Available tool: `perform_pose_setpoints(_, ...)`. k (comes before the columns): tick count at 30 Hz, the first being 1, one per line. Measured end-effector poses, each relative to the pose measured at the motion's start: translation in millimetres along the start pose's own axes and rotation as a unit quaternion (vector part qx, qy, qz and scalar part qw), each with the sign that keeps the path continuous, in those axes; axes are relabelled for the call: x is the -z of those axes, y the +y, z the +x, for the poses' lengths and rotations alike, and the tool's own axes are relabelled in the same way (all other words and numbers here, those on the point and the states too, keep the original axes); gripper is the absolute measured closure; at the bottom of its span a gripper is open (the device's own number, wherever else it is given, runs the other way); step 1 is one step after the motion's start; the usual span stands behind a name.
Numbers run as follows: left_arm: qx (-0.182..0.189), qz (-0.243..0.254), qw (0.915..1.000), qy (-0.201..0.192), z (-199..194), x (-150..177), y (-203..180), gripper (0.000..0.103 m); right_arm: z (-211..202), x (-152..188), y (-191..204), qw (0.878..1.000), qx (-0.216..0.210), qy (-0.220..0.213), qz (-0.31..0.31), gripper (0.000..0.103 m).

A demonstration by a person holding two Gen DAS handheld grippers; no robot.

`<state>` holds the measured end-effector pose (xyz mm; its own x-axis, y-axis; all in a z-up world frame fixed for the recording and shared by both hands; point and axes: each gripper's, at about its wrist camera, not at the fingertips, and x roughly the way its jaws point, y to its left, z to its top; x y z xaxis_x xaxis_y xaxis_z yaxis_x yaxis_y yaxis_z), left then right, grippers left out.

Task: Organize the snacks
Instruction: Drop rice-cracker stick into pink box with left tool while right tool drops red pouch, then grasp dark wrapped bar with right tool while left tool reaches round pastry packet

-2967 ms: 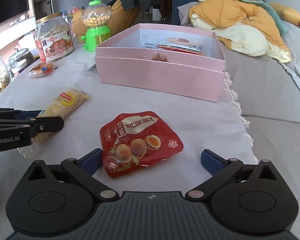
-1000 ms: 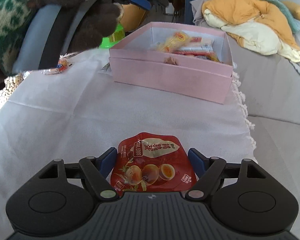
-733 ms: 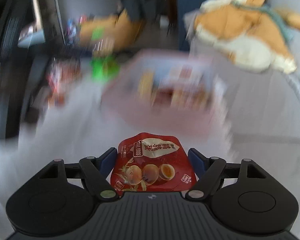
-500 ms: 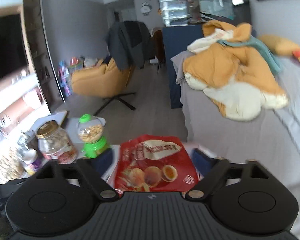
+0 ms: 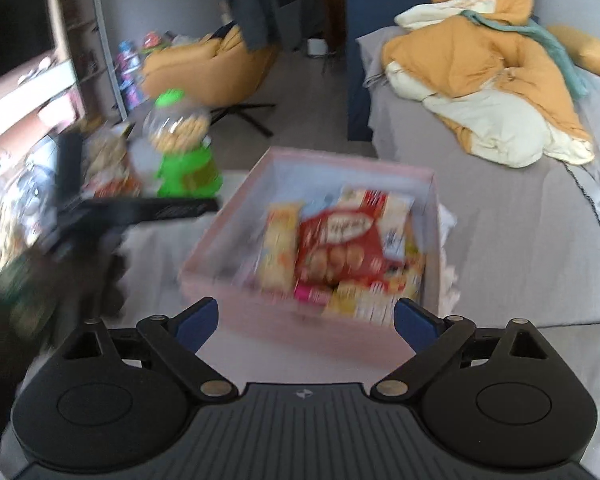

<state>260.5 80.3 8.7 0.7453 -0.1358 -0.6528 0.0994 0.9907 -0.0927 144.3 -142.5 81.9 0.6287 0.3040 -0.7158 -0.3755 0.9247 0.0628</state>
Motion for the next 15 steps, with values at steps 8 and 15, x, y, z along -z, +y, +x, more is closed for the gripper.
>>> perform_pose_setpoints(8, 0.086, 0.034, 0.9956, 0.019, -50.7, 48.6, 4.3, 0.079, 3.9, 27.7, 22.3, 0.998, -0.046, 0.004, -0.042, 0.007)
perform_pose_setpoints(15, 0.045, -0.084, 0.9923, -0.079, -138.4, 56.9, 73.9, 0.079, 42.0, 21.1, 79.0, 0.995, -0.088, 0.029, -0.038, 0.007)
